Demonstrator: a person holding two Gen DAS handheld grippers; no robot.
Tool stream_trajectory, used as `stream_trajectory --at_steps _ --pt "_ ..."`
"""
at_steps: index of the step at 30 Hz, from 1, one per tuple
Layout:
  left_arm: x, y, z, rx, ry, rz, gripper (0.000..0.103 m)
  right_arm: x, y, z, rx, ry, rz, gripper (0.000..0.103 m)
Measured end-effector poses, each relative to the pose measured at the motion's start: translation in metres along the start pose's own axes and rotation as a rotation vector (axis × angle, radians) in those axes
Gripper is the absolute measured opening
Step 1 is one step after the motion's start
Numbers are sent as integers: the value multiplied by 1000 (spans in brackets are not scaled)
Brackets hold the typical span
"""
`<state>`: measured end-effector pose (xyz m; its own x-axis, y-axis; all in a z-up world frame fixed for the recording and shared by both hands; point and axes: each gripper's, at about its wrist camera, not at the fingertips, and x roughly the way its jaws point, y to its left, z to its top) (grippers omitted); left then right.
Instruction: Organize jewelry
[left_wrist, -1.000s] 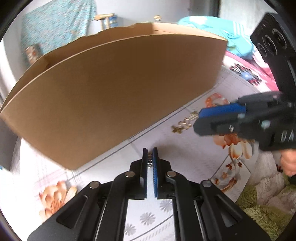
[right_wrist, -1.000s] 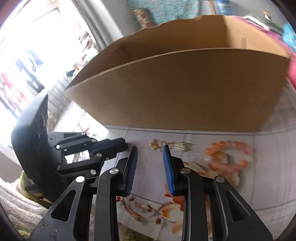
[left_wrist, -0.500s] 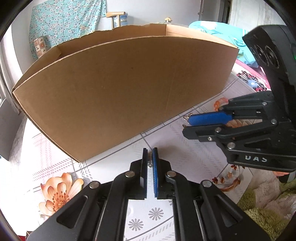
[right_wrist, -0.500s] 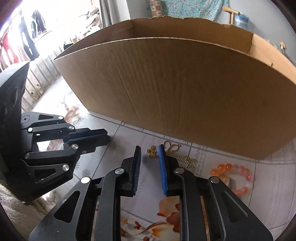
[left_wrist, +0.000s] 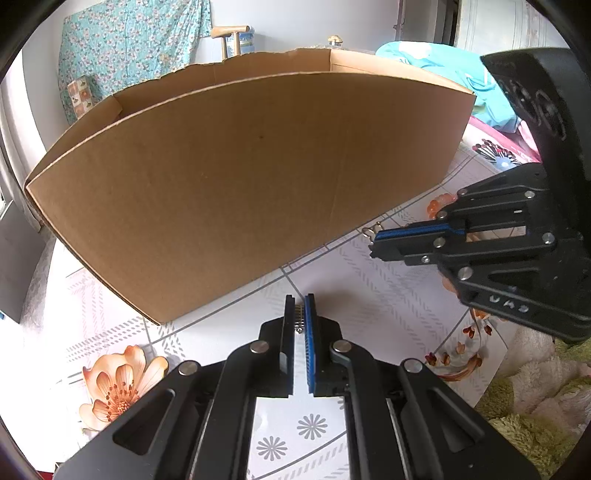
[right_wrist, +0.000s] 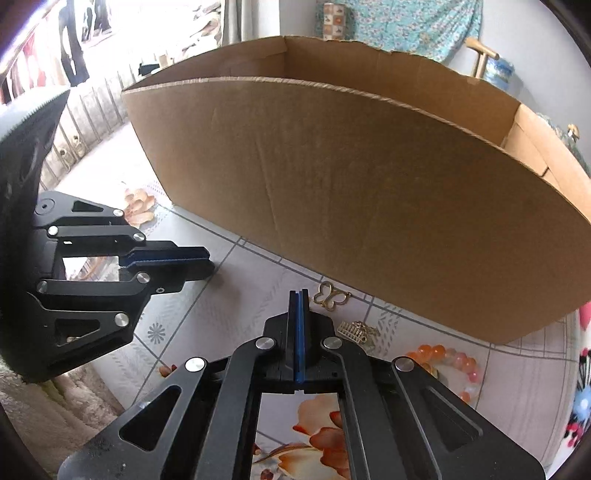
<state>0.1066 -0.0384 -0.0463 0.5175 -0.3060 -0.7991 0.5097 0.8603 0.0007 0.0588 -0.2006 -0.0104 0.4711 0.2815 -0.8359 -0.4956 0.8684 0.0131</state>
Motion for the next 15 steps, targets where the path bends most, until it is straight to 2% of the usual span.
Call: stream_trajectory --at_steps 9,11,13,15 --pt "-2 0 -3 4 -8 6 4 -27 -23 -12 59 -23 40 0" --pt "-2 0 -3 3 -9 6 4 -27 -26 -12 65 -11 49 3" --pt "-2 0 -3 3 -9 6 4 -20 -23 -14 55 -4 42 13" --pt "-2 0 -3 3 -9 6 4 -17 -21 -14 35 -6 25 16"
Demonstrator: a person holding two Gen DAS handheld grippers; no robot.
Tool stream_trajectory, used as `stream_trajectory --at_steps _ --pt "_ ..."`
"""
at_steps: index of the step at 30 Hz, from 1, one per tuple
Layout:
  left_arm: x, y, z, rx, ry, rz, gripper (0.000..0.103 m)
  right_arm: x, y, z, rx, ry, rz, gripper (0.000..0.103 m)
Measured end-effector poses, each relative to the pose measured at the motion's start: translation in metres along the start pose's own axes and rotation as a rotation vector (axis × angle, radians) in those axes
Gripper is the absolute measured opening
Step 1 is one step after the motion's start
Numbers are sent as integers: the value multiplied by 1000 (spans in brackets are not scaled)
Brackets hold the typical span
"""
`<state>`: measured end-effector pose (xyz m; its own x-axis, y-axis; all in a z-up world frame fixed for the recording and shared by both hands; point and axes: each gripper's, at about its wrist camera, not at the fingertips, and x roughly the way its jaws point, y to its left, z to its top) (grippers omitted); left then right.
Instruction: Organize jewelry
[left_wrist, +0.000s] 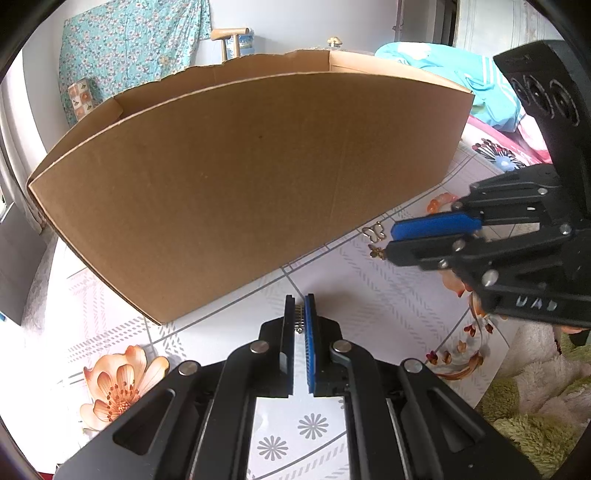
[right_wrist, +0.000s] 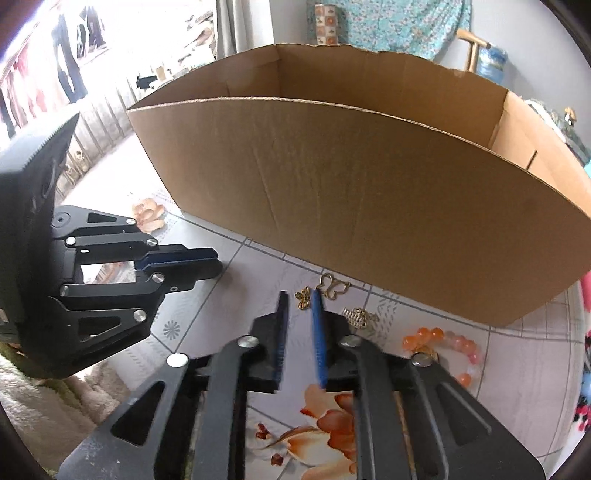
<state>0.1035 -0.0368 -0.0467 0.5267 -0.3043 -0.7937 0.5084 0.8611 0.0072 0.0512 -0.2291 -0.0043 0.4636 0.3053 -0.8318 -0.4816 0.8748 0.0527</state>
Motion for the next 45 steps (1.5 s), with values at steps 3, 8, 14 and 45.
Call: stream_trajectory --at_steps 3,8,14,45 --pt "0 0 0 2 -1 -1 4 7 1 1 -16 12 -24 16" --pt "0 -1 -1 4 -1 -1 4 14 6 4 -52 24 -36 15" --pt "0 -1 0 -2 -5 -4 4 16 12 2 -47 26 -28 5" --pt "-85 -5 33 -18 -183 -83 4 -97 -37 35 105 -264 89 5"
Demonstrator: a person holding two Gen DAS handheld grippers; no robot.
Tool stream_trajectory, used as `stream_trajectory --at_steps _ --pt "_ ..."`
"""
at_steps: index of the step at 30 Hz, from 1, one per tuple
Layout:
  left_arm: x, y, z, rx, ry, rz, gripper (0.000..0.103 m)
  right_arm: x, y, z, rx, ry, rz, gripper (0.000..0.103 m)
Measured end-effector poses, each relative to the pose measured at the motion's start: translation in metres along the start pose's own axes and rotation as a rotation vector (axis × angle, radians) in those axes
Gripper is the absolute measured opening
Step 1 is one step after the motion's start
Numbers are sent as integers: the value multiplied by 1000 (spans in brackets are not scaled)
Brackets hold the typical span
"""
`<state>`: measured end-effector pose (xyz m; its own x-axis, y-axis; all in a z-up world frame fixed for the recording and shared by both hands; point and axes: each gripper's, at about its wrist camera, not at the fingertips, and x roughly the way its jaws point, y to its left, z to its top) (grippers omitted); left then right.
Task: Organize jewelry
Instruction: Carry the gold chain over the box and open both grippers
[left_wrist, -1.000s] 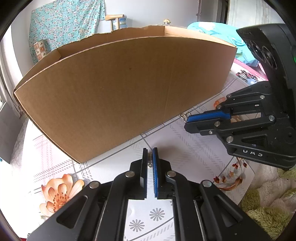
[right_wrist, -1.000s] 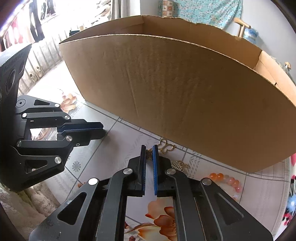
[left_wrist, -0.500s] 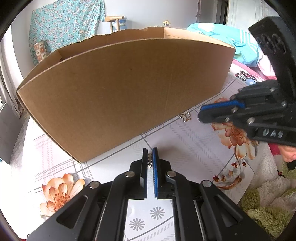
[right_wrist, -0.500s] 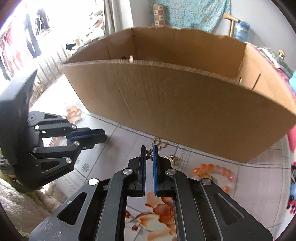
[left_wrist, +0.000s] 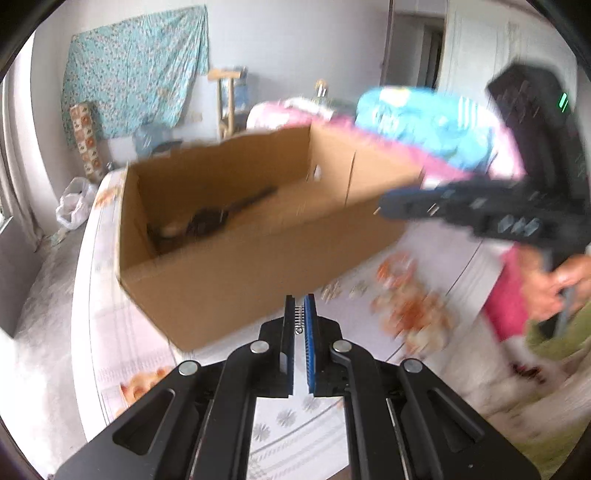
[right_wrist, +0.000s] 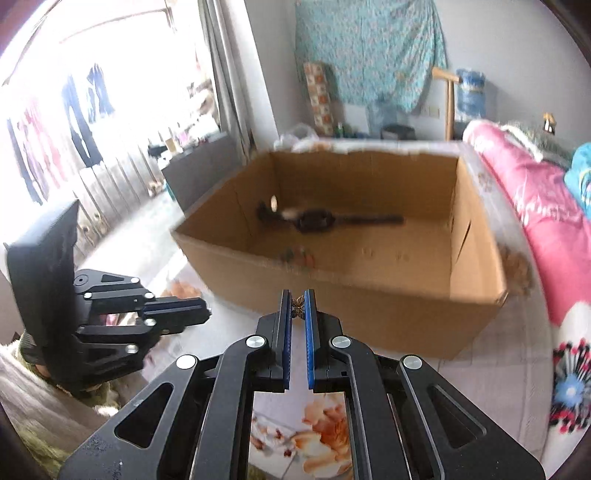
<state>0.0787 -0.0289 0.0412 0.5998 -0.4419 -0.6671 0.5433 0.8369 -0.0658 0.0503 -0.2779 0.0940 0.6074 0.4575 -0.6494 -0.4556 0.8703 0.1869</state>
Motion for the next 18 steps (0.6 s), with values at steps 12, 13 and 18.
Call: stream_trajectory --at_steps 12,13,18 --pt "55 36 94 -85 2 33 5 50 -28 50 55 -5 -147 5" --pt "67 38 100 -88 18 46 5 54 -29 52 63 -3 -155 5" --pt "99 45 110 -130 82 110 6 69 -38 54 93 0 -214 10"
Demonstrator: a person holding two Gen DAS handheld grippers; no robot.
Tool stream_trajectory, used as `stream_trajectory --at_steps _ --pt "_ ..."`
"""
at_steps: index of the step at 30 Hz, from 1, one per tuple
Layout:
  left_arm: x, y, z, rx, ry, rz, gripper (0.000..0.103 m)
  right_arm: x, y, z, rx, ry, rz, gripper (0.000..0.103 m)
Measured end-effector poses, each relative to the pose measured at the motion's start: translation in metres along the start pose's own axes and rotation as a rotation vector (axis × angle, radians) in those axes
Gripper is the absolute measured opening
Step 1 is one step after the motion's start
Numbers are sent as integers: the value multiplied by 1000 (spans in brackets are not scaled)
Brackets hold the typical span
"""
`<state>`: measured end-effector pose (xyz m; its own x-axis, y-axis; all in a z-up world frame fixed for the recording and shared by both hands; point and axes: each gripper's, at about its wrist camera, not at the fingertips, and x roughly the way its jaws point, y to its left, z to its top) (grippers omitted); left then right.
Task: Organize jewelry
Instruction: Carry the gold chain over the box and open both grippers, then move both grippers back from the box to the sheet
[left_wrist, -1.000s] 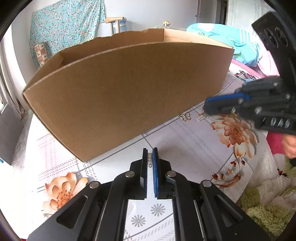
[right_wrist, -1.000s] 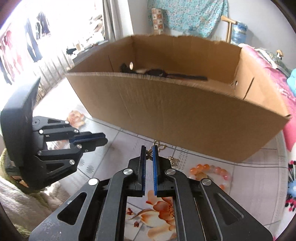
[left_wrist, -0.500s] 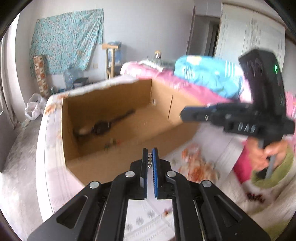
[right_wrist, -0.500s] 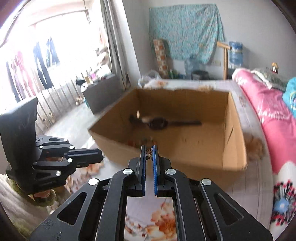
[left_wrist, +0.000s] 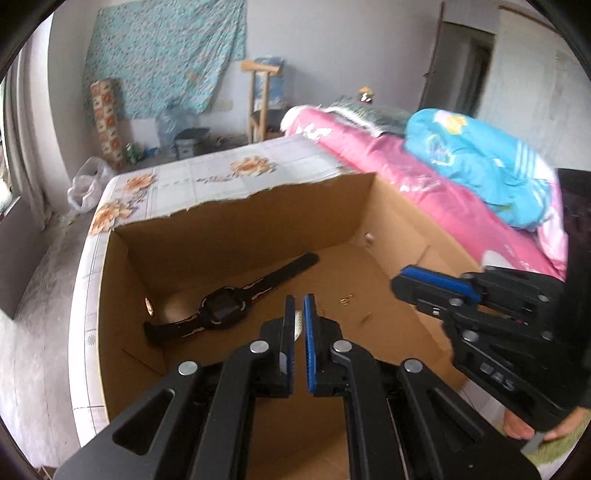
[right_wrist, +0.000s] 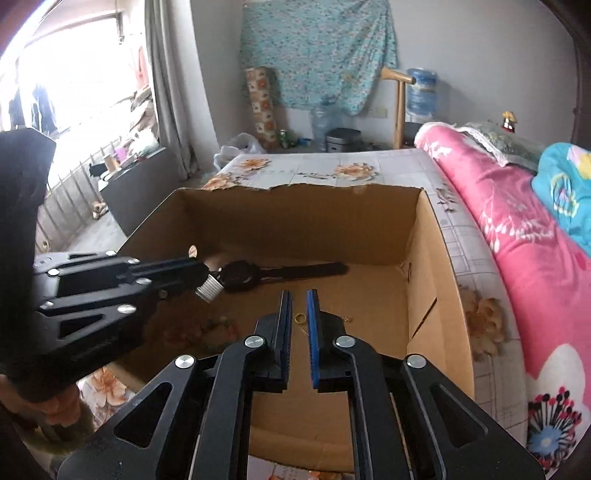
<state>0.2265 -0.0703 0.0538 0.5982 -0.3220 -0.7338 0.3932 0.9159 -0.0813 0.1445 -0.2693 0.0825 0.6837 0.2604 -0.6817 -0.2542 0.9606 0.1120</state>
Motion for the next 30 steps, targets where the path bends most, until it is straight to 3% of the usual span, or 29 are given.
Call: stream_trajectory --at_steps 1,3,5,12,17,26,30 --pt "0 0 -2 -4 1 7 9 -2 -2 0 11 -8 7 14" --pt "-3 3 -5 -15 -22 14 24 -6 -4 -2 18 -19 7 22" --pt "-10 5 -8 -11 -37 37 39 -9 -7 -5 23 -27 11 23" --pt "-39 3 -16 -2 -104 68 65 -29 -12 -12 63 -75 82 37" --pt "-62 1 -27 6 -137 60 75 -50 -8 -15 61 -134 128 41" --pt "-106 -3 -62 45 -188 1 82 -82 3 -31 31 -181 212 43" --pt "-115 -6 -83 67 -167 -51 85 -89 5 -42 33 -184 258 43"
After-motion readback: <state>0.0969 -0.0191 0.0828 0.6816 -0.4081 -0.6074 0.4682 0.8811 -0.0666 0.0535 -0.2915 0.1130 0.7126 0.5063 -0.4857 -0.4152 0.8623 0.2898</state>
